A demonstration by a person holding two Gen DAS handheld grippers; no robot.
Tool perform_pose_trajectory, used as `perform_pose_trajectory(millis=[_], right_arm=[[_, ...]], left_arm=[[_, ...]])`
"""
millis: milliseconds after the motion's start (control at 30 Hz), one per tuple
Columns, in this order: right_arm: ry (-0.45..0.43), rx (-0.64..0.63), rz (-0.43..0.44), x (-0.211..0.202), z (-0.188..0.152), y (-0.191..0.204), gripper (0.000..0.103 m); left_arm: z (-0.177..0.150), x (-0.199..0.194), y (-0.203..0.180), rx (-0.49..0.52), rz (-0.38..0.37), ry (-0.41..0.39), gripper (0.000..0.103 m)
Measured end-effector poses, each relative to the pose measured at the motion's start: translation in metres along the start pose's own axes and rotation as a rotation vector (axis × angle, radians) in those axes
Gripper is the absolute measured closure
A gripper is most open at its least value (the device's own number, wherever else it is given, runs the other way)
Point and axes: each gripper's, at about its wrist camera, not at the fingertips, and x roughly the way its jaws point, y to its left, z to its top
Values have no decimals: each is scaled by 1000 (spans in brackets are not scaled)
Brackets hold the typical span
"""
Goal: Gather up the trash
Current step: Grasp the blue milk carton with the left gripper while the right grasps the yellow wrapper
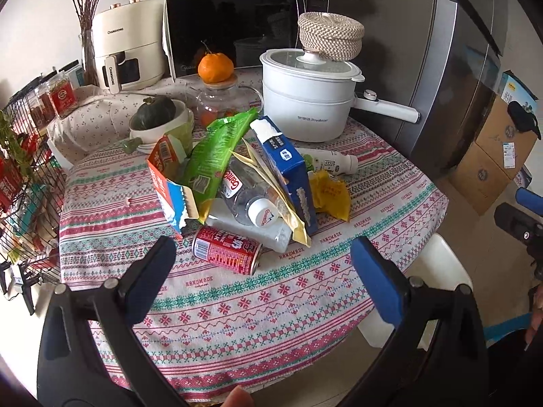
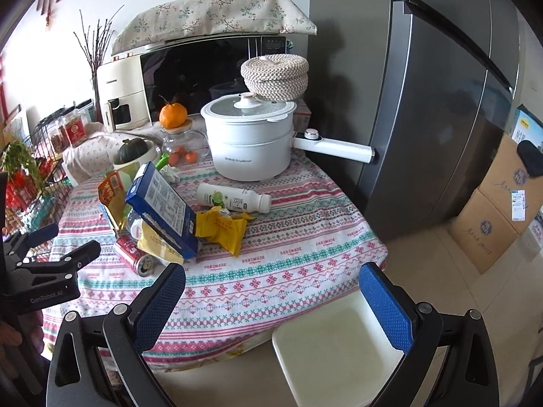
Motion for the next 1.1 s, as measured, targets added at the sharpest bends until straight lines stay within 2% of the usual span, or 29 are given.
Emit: perform_pose_trajectory(millis=[133,267,333,367,467,600,667,767,833,933,1100], right_arm=[[41,51,98,25,16,-10,0],[79,70,128,54,10,-18,0],[150,64,132,74,5,-21,0],[168,67,143,80,4,-22,0],[184,90,171,89,6,-25,0],[167,96,169,92,11,-25,0],[174,106,177,94,11,-26,0],[181,116,179,99,11,-27,0],[182,114,173,102,12,-28,0],[184,123,180,108,15,-29,0],[227,183,222,135,18,-34,1]], left_arm=[[12,20,14,-82,-83,52,2],[16,36,22,-95,-119,34,8],[20,44,20,-88,-144,31,16],[23,47,16,-79,-152,28,17],[33,56,5,-57,-153,10,19],[44,67,-9,-38,-131,-12,31],[47,73,-15,-32,-109,-15,40],[51,79,-18,-46,-69,-1,66],[52,80,-15,-70,-54,-4,74],[55,69,-10,-108,-89,-41,77],[57,36,-5,-114,-122,-141,78]])
